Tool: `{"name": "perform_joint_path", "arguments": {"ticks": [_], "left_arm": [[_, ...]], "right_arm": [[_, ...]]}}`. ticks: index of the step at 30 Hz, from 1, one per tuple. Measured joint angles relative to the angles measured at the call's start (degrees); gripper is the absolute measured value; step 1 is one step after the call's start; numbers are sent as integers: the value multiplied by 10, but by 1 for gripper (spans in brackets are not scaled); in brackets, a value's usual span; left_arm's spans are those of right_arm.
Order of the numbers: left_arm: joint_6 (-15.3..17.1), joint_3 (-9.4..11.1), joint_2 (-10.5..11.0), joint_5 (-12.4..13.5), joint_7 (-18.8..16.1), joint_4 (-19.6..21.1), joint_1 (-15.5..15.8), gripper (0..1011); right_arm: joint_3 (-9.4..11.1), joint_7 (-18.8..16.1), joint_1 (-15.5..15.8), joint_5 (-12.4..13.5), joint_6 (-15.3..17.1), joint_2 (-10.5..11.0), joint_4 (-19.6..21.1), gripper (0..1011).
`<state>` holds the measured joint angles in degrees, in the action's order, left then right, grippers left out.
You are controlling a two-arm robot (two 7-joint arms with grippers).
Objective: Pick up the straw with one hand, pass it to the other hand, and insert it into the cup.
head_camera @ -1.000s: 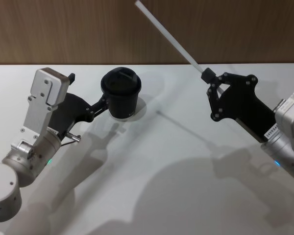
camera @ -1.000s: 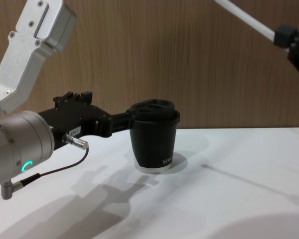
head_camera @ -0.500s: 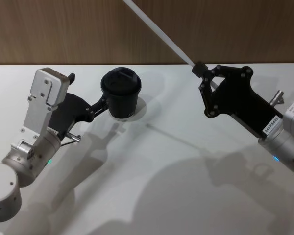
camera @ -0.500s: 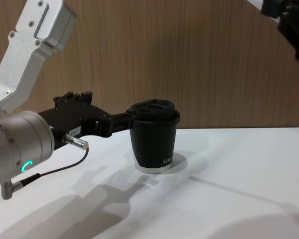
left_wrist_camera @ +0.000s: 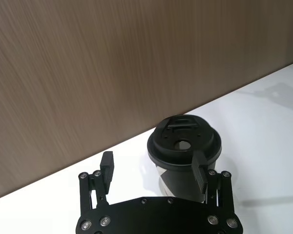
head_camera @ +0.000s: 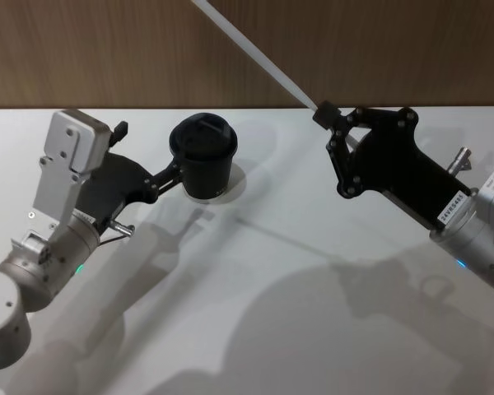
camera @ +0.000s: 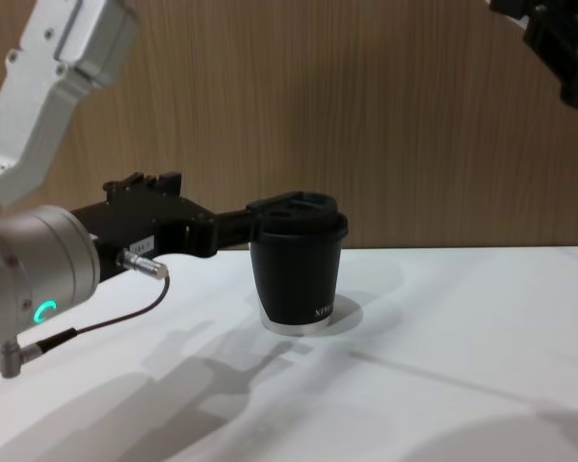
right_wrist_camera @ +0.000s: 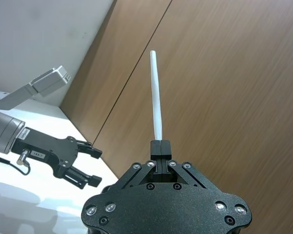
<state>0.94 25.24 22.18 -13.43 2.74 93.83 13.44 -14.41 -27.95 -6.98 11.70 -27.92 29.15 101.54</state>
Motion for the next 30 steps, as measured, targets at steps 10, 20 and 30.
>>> {"name": "perform_joint_path", "arguments": {"ticks": [10, 20, 30], "left_arm": [[10, -25, 12, -68, 63, 24, -6, 1003], [31, -58, 22, -165, 139, 47, -15, 1003], [56, -84, 28, -265, 212, 62, -20, 1003]], "right_arm": [[-1, -5, -2, 3, 0, 0, 1, 0], [-2, -7, -3, 4, 0, -1, 2, 0], [-2, -9, -3, 4, 0, -1, 2, 0]]}}
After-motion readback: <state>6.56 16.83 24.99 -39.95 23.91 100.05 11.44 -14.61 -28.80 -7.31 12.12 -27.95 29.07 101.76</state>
